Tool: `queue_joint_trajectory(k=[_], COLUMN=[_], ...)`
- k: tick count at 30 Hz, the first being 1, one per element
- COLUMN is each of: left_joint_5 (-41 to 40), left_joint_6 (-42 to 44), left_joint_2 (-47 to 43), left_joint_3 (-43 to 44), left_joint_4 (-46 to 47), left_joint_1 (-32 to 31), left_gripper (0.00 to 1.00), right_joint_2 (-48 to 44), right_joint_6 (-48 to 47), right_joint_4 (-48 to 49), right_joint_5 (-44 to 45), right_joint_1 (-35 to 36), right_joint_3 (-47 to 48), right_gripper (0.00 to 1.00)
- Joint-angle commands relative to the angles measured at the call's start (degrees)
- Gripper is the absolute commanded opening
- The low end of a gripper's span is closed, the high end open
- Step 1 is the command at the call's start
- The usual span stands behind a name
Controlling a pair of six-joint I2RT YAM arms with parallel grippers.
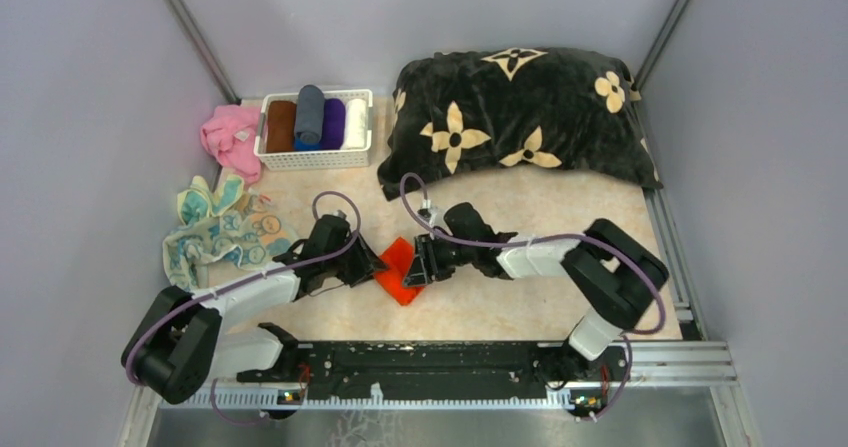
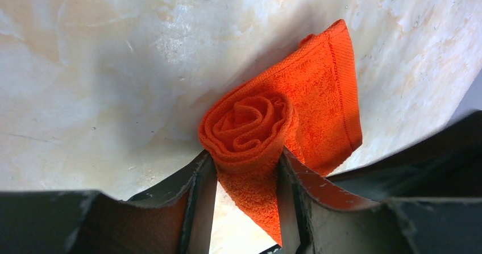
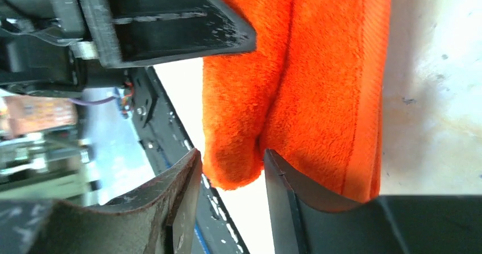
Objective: Roll the towels
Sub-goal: Roll the towel at the center of the board.
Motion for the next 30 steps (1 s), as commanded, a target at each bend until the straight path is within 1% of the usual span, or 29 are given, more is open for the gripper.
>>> queue_joint_trajectory(k=[1,3,6,10,13,17,19,25,28,29,30], left_joint_5=[-3.6,-4.0,-4.1,-4.2,-4.3,-4.5,-4.7,-5.5,-6.3,-6.4,-6.4], left_joint_6=[1.6,1.6,1.6,1.6,1.6,1.4,1.3,0.8,0.8,1.0,1.0], left_joint_2=[1.6,1.7,1.9,2.2,2.2,2.2,2.3,2.7,3.1,3.3,3.4], left_joint_3=[-1.9,-1.7,-1.7,-1.5,-1.4,-1.4,-1.3,-1.7,-0.8,-0.3,0.2], left_joint_4=[-4.1,-4.7,-4.9,-4.9,-5.0,-5.1,-5.1,-4.2,-4.5,-4.5,-4.5], left_joint_1=[-0.3,-0.3,-0.3,-0.3,-0.3,-0.3,-0.3,-0.2,0.0,0.1,0.3], left_gripper=[0.46,0.46,0.46,0.46,0.46,0.47,0.47,0.49,0.53,0.54,0.56], right_joint_2=[-11.7,-14.2,-15.7,-12.9,-8.7,-2.7,2.1,9.1,10.3,10.4,10.2], right_joint_6=[-15.2,-18.8,-23.6,-28.5,-30.4,-32.4,-32.9,-32.4,-31.8,-31.7,-31.7], right_joint_4=[-20.8,-25.2,-28.8,-30.8,-31.4,-31.1,-32.1,-35.5,-37.1,-37.2,-37.2], right_joint_5=[21.8,30.1,41.5,53.3,59.9,64.9,66.8,69.9,69.8,69.4,68.7], right_joint_1=[5.7,9.4,15.9,24.1,28.7,32.2,33.5,34.4,34.5,34.4,34.4], right_joint_3=[6.2,8.1,10.9,14.5,17.0,19.3,20.6,22.3,21.7,21.3,21.1], right_gripper=[0.46,0.48,0.51,0.53,0.54,0.54,0.54,0.52,0.46,0.43,0.37])
